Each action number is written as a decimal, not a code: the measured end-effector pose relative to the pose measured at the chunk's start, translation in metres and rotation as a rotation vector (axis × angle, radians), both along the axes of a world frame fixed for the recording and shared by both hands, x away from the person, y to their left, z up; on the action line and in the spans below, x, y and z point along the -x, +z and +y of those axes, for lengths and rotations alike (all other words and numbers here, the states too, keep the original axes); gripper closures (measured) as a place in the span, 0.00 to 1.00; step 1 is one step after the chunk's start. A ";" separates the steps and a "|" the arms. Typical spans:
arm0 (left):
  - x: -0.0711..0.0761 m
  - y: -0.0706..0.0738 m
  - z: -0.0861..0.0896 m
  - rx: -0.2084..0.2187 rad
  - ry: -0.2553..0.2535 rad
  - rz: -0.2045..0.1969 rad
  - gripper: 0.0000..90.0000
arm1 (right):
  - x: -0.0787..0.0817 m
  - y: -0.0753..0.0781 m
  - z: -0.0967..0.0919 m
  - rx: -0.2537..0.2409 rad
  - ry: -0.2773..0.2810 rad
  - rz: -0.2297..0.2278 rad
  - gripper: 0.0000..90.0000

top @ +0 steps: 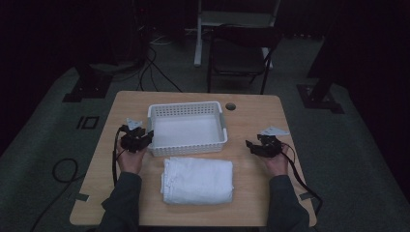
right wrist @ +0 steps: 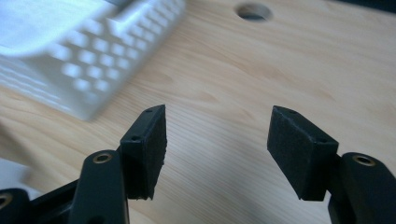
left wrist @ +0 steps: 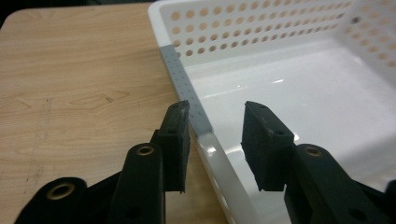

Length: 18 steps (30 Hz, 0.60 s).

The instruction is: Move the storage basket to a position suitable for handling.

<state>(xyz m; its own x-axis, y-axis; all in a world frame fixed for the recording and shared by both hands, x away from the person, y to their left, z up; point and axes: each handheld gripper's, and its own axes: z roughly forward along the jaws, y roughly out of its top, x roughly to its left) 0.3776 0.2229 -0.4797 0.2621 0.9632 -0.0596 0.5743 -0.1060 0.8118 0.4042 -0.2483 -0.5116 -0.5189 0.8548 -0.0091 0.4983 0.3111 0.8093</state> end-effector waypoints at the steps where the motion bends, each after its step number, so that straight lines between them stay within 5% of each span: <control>1: 0.005 0.001 0.001 0.003 -0.006 -0.001 0.66 | 0.001 0.003 0.006 0.001 0.017 -0.007 0.41; 8: 0.039 0.004 0.010 -0.007 0.015 0.011 0.61 | 0.010 0.021 0.043 0.014 0.121 -0.058 0.40; 15: 0.033 -0.004 0.010 -0.006 0.013 0.053 0.70 | 0.013 0.030 0.067 -0.010 0.170 -0.088 0.42; 18: 0.025 -0.006 0.011 0.042 0.001 0.060 0.71 | 0.013 0.029 0.075 0.005 0.193 -0.080 0.42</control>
<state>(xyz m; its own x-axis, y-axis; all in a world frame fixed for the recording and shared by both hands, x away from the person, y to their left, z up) 0.3523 0.2336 -0.4861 0.2559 0.9597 -0.1158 0.6221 -0.0718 0.7796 0.3915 -0.1736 -0.4827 -0.6706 0.7394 -0.0603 0.3635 0.3984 0.8421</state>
